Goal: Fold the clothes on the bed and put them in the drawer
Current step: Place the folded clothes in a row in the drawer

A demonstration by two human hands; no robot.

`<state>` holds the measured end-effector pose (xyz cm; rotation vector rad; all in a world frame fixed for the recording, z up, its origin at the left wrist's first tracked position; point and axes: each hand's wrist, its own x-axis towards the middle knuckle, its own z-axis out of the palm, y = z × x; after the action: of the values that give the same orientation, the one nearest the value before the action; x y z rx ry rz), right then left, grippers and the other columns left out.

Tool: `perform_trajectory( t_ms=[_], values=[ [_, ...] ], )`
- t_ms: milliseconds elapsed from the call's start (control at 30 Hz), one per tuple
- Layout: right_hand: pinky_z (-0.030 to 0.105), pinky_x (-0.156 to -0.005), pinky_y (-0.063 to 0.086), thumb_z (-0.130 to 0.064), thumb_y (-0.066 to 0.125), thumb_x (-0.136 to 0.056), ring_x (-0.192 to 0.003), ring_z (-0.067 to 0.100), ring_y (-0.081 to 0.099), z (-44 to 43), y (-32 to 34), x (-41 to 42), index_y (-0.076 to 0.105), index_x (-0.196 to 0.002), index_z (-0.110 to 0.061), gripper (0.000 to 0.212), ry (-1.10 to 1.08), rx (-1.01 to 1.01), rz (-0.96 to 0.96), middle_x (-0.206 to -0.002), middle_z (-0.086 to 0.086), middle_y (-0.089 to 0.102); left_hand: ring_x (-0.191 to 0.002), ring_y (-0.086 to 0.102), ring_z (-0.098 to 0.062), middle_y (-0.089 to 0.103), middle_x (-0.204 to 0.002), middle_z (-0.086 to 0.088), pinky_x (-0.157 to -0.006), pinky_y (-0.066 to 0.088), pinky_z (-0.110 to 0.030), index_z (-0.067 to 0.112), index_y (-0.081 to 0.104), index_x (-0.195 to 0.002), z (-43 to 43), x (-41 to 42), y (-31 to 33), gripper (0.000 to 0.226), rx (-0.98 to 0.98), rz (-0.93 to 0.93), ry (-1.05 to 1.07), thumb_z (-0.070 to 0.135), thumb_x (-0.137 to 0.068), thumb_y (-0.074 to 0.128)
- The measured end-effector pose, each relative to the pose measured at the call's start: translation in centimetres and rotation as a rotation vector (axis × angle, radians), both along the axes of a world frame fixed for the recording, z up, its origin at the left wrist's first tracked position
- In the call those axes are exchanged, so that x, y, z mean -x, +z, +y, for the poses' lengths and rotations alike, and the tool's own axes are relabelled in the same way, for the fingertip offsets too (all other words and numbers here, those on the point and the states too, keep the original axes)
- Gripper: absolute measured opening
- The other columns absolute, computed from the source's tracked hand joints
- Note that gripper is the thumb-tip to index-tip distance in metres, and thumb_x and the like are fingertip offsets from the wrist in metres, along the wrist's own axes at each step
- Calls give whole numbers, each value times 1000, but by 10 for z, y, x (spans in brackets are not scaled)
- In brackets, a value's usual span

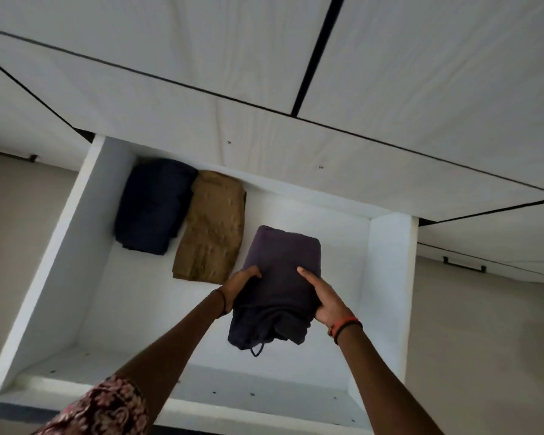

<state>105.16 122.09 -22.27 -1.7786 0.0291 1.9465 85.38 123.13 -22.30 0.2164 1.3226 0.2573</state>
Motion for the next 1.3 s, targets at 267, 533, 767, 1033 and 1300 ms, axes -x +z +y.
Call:
perform_trajectory(
  t_ms=[267,533,767,1033,1300],
  values=[
    [41,-85,56,-22,71,-83,-104,26,66,76,-42,-12,56,-126,-8,48,-10,-204,-26,-115,13,68,-93,60,-25,65,-105,-10,-72,49,-29,9,64,-112,77,-18,-40,49,-142,130,32,35,-69,66],
    [34,-77,56,-11,72,-81,-106,25,64,85,-90,-10,45,-131,-11,57,70,-225,-163,-124,11,62,-111,52,-29,54,-126,-17,-92,40,-30,-3,47,-128,71,-20,-86,46,-223,332,-67,5,-85,62],
    [50,-96,46,-33,71,-83,-117,23,51,66,-88,-13,26,-145,-26,77,241,-132,-378,-140,1,47,-124,47,-32,48,-137,-17,-104,39,-37,6,38,-140,40,-23,-101,57,-238,466,-213,15,-89,61],
    [40,-55,52,-30,70,-84,-97,22,57,34,-84,0,37,-133,-25,59,216,-9,-243,-129,4,52,-118,50,-35,51,-130,-21,-97,42,-40,1,42,-129,19,-42,-103,43,-116,502,-165,32,-98,43],
    [43,-56,52,-25,71,-84,-101,29,56,53,-87,13,39,-129,-17,56,166,-39,-242,-123,9,54,-125,44,-37,44,-138,-23,-100,35,-37,-1,37,-135,40,-42,-107,49,-154,634,-54,30,-97,47]
  ],
)
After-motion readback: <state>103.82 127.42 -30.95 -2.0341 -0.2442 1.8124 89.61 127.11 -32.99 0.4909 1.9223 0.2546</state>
